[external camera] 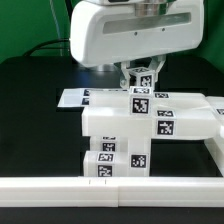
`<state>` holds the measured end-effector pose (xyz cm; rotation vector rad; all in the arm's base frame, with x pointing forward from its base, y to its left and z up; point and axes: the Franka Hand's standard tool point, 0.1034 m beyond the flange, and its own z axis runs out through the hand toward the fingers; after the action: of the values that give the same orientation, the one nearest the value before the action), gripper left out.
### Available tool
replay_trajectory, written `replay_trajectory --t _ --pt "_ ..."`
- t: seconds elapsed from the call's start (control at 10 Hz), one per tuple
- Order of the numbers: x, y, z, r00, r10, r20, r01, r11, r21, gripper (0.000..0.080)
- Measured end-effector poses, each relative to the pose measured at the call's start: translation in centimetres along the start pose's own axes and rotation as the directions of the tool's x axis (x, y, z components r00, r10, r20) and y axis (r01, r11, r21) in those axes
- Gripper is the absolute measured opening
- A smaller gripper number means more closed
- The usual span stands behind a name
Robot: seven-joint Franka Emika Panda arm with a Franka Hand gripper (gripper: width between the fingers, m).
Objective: Assemble chair
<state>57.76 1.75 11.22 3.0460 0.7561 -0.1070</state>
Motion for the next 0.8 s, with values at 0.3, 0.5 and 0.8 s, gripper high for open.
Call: replay_trajectory --t 0.3,0.5,0.8 --pt "0.0 0.01 0.0 1.0 0.0 0.0 0.0 1.0 0.0 0.0274" --pt "0.0 0.01 0.0 1.0 0.0 0.0 0.0 1.0 0.0 0.0274" --pt "0.0 0.0 0.0 1.0 0.018 0.0 -0.018 1.0 0.0 0.0274"
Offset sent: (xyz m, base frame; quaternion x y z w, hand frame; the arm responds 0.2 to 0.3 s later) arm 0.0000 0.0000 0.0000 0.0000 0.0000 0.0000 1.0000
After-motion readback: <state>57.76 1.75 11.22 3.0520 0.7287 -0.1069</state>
